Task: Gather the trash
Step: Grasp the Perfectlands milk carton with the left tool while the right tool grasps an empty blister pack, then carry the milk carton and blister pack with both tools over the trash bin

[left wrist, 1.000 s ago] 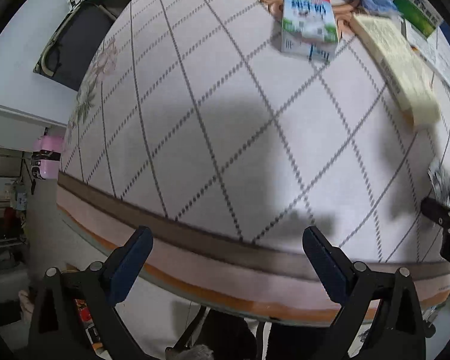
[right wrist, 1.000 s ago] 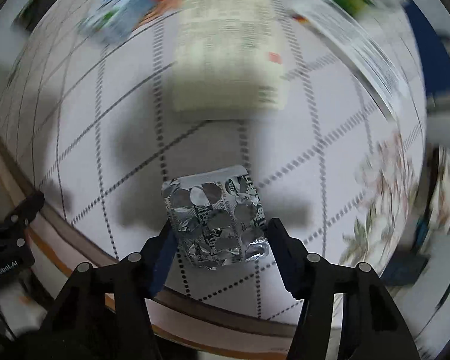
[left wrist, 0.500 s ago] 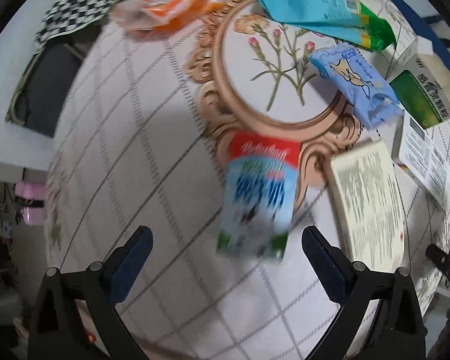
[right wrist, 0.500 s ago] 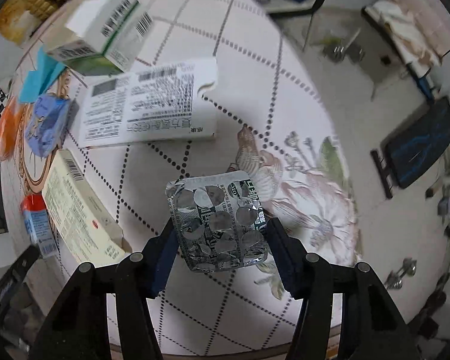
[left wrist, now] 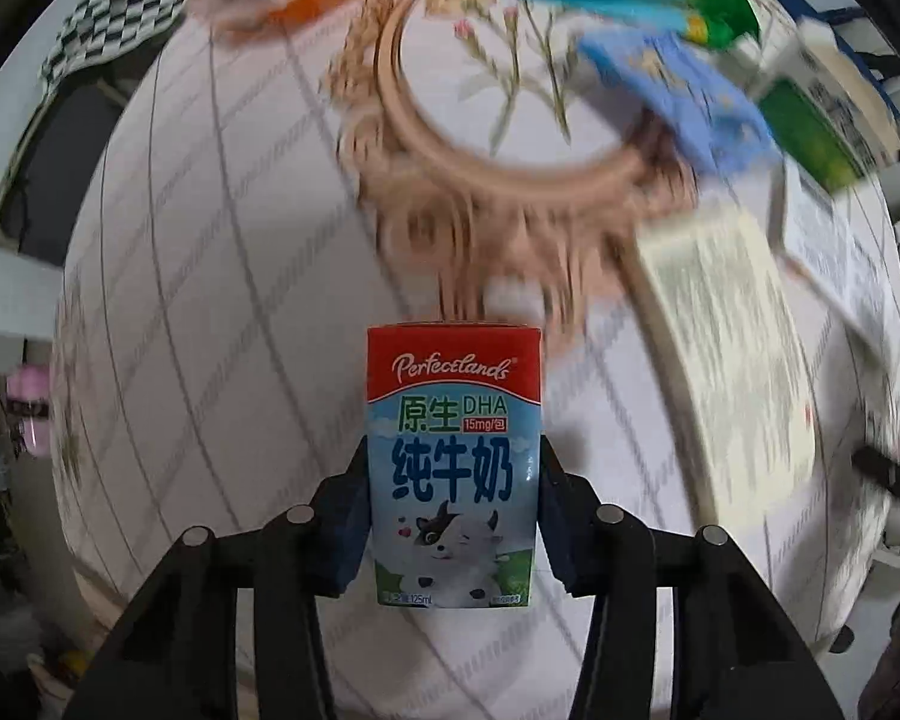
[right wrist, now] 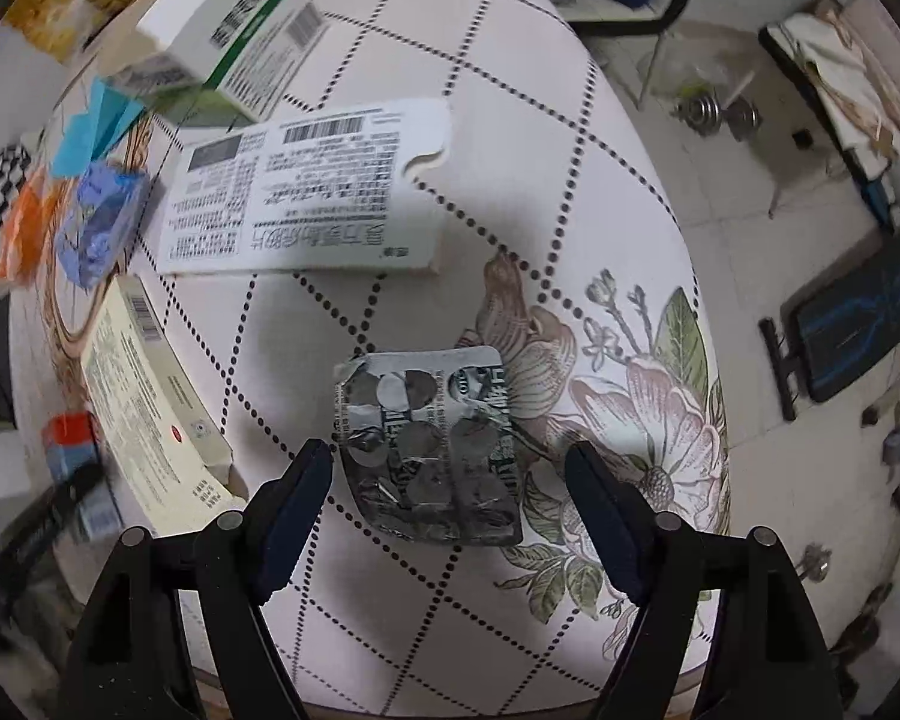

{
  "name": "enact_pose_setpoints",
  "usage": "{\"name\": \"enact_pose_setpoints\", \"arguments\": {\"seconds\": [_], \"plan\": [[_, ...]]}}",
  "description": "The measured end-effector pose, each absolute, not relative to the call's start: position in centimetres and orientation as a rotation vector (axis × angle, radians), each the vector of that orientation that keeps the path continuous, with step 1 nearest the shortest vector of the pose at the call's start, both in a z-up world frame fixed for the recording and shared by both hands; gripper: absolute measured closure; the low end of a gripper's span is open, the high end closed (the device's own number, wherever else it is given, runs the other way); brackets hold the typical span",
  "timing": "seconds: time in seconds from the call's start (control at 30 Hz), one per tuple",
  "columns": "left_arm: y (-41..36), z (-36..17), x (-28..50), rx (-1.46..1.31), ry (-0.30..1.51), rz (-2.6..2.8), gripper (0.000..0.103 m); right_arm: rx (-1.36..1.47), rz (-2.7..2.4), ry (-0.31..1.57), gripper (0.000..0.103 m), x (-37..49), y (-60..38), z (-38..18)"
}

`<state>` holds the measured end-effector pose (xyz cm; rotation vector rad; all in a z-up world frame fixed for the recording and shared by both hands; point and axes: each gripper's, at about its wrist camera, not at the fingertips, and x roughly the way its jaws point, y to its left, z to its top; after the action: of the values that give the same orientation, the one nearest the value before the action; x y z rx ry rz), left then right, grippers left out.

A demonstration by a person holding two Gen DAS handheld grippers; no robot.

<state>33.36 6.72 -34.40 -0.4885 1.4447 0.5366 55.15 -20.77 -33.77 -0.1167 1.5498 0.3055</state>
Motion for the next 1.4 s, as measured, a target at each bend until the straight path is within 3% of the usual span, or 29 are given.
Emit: {"name": "enact_pose_setpoints", "arguments": {"seconds": [0.13, 0.37, 0.8, 1.13, 1.4], "plan": [[5.0, -34.8, 30.9, -0.515, 1.435, 0.548, 0.058, -0.221, 0.264, 1.499, 0.046, 54.4, -20.0, -33.3], [5.0, -35.0, 30.2, -0.517, 1.430, 0.558, 0.056, -0.367, 0.333, 1.485, 0.046, 52.1, -18.0, -33.3], [5.0, -34.0, 31.5, -0.485, 1.414, 0.566, 0.058, -0.386, 0.350, 1.482, 0.047, 51.9, -17.4, -32.2], [1.7, -27.7, 27.9, -0.432, 1.315, 0.518, 0.058, -0.301, 0.439, 1.375, 0.047, 44.5, -18.5, -27.6], [-0.4, -21.5, 19.8, -0.375, 1.214, 0.442, 0.058, -0.273, 0.510, 1.274, 0.047, 33.7, -19.0, -22.1]]}}
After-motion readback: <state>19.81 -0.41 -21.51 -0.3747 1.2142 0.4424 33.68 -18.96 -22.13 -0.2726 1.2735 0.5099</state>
